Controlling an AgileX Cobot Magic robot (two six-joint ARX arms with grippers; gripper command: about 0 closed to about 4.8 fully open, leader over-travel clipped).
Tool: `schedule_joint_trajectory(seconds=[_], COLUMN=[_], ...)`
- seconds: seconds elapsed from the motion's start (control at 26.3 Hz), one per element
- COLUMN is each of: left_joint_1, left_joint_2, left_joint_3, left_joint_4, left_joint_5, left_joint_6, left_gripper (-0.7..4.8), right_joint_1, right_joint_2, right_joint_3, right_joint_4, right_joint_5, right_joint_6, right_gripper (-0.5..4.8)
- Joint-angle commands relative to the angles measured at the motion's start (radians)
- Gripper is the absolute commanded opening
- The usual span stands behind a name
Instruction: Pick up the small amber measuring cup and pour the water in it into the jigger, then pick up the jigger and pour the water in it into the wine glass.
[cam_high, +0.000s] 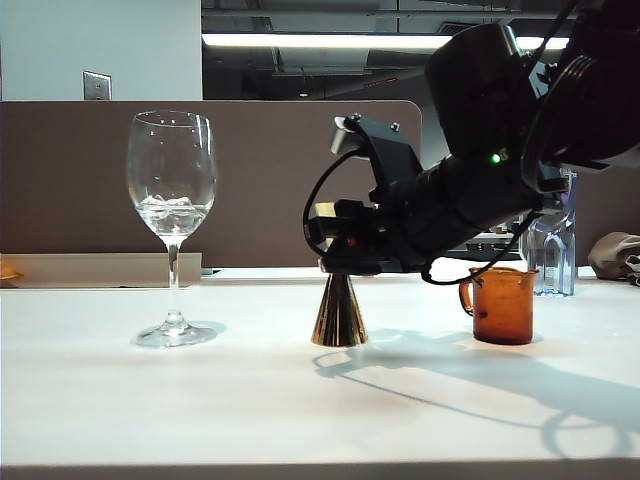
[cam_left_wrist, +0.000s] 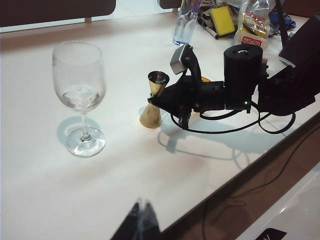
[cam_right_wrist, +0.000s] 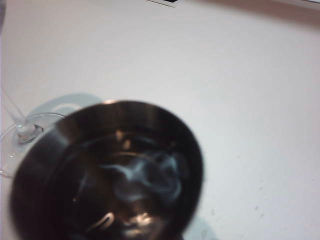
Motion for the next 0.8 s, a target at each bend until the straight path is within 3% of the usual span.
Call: schedule_joint_trajectory(seconds=[0.04,0.11,0.15,0.8], left_joint_1=[0.001,0.001,0.001,0.001], left_joint_2=[0.0,0.0,0.0,0.0], left_joint_3=[0.002,0.002,0.002,0.002], left_joint_4=[0.011,0.011,0.011,0.011], left_joint_5=[0.002,0.002,0.002,0.002], left_joint_6=[0.001,0.001,0.001,0.001], left_gripper=[-0.02,-0.02,-0.02,-0.02], right_joint_1=[0.002,0.002,0.003,0.037], right_joint_2=[-0.004,-0.005,-0.006,-0.012], right_joint_3=[0.011,0.026,0.047,0.42], right_joint_4=[0.008,0.001,-0.029,-0.403], right_joint_5=[0.03,0.03,0.03,0.085], right_joint_6=[0.004,0.004,-0.002,-0.147], right_gripper=[0.3,0.27,0.0,-0.01])
